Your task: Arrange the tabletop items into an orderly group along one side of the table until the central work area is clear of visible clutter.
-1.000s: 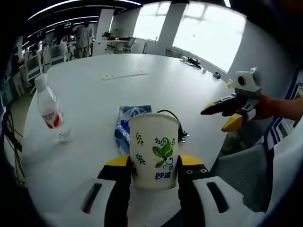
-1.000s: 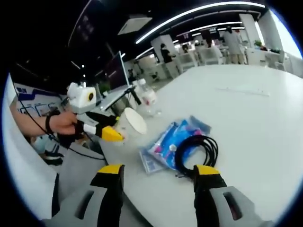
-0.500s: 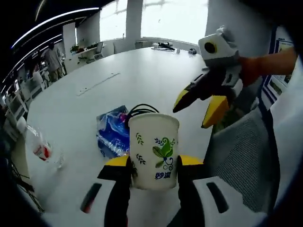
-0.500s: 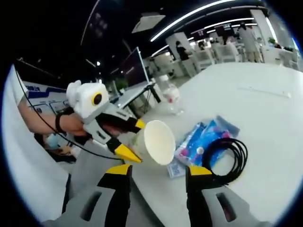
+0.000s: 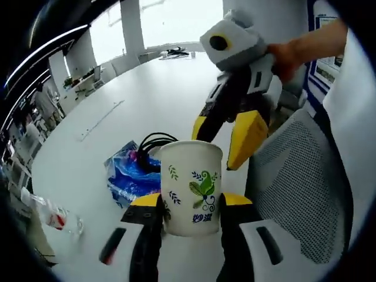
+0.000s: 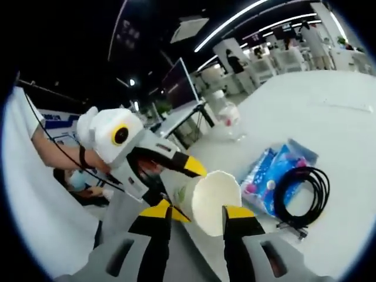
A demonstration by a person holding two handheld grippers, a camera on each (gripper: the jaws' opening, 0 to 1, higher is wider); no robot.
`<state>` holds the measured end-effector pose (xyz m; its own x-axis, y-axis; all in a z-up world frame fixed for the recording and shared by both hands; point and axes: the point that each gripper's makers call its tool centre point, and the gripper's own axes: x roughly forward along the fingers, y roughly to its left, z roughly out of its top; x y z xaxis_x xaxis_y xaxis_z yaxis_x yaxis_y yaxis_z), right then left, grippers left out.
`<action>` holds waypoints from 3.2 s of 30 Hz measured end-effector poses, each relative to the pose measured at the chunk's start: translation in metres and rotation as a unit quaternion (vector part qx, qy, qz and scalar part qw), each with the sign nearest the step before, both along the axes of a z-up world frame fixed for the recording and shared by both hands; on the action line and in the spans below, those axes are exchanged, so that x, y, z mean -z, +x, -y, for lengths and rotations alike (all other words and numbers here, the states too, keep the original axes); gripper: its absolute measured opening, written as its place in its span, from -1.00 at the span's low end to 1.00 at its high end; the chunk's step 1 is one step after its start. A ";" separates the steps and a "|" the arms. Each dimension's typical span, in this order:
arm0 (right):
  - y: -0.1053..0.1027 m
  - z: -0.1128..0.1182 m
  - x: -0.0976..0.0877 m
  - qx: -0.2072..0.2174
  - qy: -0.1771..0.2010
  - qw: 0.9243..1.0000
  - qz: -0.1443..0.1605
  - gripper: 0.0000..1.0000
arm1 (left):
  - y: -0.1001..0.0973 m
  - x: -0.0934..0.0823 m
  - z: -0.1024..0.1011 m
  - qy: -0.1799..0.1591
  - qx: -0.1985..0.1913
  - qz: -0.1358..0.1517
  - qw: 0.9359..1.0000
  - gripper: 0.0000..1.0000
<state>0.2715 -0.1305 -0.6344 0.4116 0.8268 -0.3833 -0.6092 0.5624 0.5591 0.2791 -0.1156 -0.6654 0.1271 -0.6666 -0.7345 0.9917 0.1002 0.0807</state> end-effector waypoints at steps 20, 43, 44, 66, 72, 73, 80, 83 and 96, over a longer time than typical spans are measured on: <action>-0.007 -0.013 -0.014 -0.002 0.062 0.998 -0.019 -0.98 | -0.014 -0.002 0.009 0.001 0.042 0.008 0.999 -0.25; -0.004 -0.010 -0.010 0.023 0.068 0.997 -0.033 -1.00 | -0.007 -0.001 0.007 -0.008 -0.006 0.000 1.000 -0.26; -0.003 -0.009 -0.009 0.026 0.066 0.997 -0.033 -1.00 | -0.007 -0.001 0.006 -0.007 -0.007 0.001 1.000 -0.26; -0.009 0.037 0.005 0.091 0.063 0.993 -0.048 -1.00 | 0.002 0.004 -0.005 -0.039 -0.095 -0.047 0.994 -0.29; -0.010 0.050 0.006 0.105 0.060 0.991 -0.049 -1.00 | 0.009 0.005 -0.012 -0.059 -0.137 -0.064 0.987 -0.29; -0.011 0.052 0.007 0.106 0.059 0.991 -0.050 -1.00 | 0.011 0.005 -0.013 -0.062 -0.143 -0.067 0.986 -0.29; -0.016 0.067 0.012 0.121 0.051 0.990 -0.057 -1.00 | 0.031 0.003 -0.033 -0.097 -0.222 -0.086 0.966 -0.30; -0.017 0.073 0.013 0.125 0.048 0.989 -0.058 -1.00 | 0.038 0.006 -0.047 -0.097 -0.245 -0.085 0.961 -0.29; -0.004 0.076 0.009 0.121 0.037 0.990 -0.059 -1.00 | 0.064 0.006 -0.096 -0.136 -0.358 -0.095 0.919 -0.27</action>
<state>0.2673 -0.2066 -0.6439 0.5579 0.7369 -0.3818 -0.3897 0.6388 0.6634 0.3429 -0.0193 -0.6712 0.4923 -0.6239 -0.6069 0.6569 0.7238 -0.2113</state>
